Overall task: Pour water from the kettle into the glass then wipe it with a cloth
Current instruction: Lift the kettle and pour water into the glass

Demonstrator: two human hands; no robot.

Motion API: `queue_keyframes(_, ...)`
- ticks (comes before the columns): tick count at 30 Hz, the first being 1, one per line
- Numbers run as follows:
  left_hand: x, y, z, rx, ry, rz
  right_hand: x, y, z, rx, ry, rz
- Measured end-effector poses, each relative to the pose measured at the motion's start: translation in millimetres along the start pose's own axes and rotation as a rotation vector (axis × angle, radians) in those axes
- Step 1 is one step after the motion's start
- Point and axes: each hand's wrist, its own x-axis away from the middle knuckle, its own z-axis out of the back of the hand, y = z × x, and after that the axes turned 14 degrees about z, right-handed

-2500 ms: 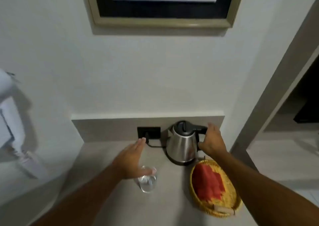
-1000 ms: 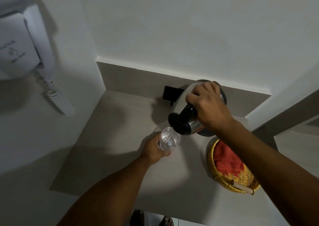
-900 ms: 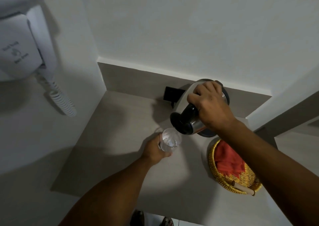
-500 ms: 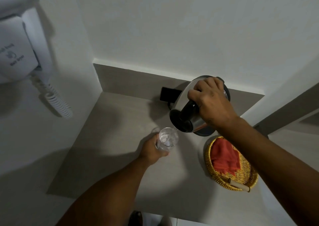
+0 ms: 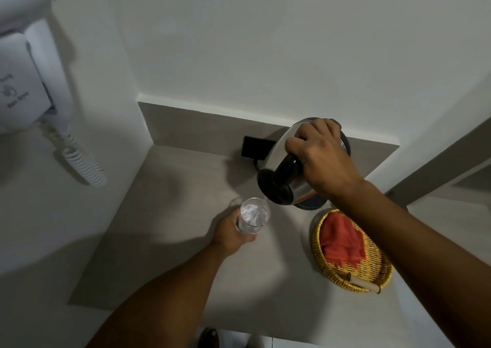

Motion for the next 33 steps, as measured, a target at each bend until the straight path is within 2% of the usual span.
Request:
queue_keyframes(10,2.0,3.8,0.9,0.003,0.005,-0.006,5.2,7.2,-15.6,-0.037,0.035,-0.035)
queue_keyframes(15,3.6,6.2,0.7,-0.004,0.021,0.003,16.0,19.4,-36.6,-0.137,0.092,-0.141)
queue_keyframes(21,1.2,5.5,0.3,-0.028,0.028,-0.01,41.8,51.2,-66.6,-0.377,0.198,-0.447)
queue_keyframes(28,-1.6,3.5,-2.0,-0.033,0.051,-0.026,86.3,85.3,-98.6,-0.698,0.391,-0.993)
queue_keyframes(33,-3.6,1.3,-1.7,-0.036,0.069,-0.027,96.3,97.1,-122.2,-0.83,0.496,-1.167)
